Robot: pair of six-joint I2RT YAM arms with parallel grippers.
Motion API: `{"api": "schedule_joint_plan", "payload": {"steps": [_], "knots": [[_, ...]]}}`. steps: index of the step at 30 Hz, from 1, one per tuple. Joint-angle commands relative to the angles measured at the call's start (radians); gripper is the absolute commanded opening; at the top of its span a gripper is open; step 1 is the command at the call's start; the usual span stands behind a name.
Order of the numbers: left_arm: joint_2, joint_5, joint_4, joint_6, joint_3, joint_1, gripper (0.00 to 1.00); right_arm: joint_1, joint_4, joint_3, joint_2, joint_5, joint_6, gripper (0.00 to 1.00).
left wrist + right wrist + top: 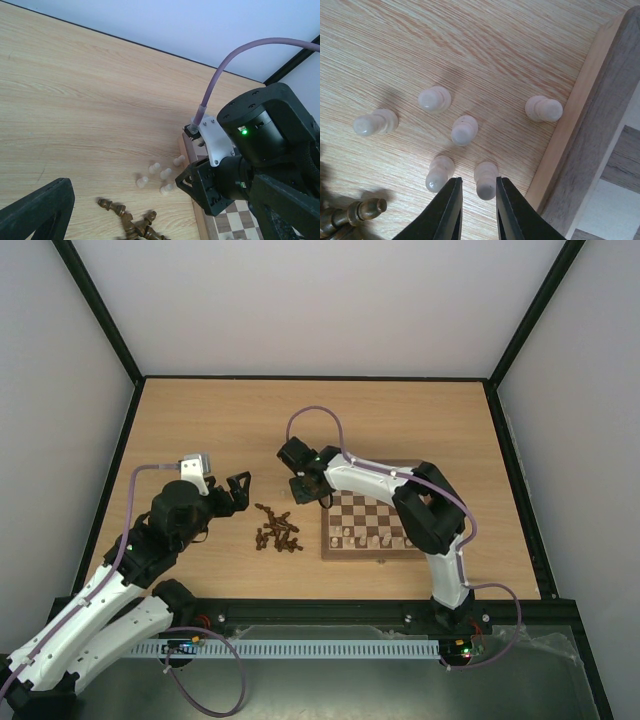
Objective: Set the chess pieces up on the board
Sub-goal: Pick up the chess piece at the center of the board.
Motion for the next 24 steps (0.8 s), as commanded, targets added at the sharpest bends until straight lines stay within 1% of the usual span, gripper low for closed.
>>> {"api": "schedule_joint_plan", "payload": {"steps": [1, 5, 7, 9, 11, 16, 20, 24], "knots": [[-0.003, -0.011, -0.006, 0.003, -0.013, 0.006, 0.99, -0.006, -0.025, 0.002, 0.039, 0.015, -0.010, 0.21], [-0.005, -0.011, -0.006, 0.003, -0.013, 0.006, 0.99, -0.006, -0.023, 0.006, 0.055, 0.012, -0.011, 0.21], [-0.004, -0.011, -0.007, 0.002, -0.012, 0.006, 1.00, -0.007, -0.024, 0.007, 0.062, 0.011, -0.011, 0.17], [-0.003, -0.009, -0.006, 0.002, -0.013, 0.005, 0.99, -0.008, -0.023, 0.009, 0.066, 0.009, -0.011, 0.16], [-0.003, -0.009, -0.006, 0.003, -0.012, 0.006, 0.99, -0.008, -0.024, 0.008, 0.066, 0.008, -0.011, 0.12], [-0.001, -0.008, -0.004, 0.006, -0.014, 0.006, 0.99, -0.008, -0.025, 0.003, 0.036, 0.008, -0.008, 0.06], [-0.002, -0.008, -0.002, 0.007, -0.014, 0.005, 0.99, -0.008, -0.047, -0.008, -0.042, 0.028, -0.006, 0.04], [0.004, -0.001, 0.004, 0.009, -0.017, 0.006, 1.00, -0.007, -0.095, -0.070, -0.209, 0.060, 0.004, 0.06]]}}
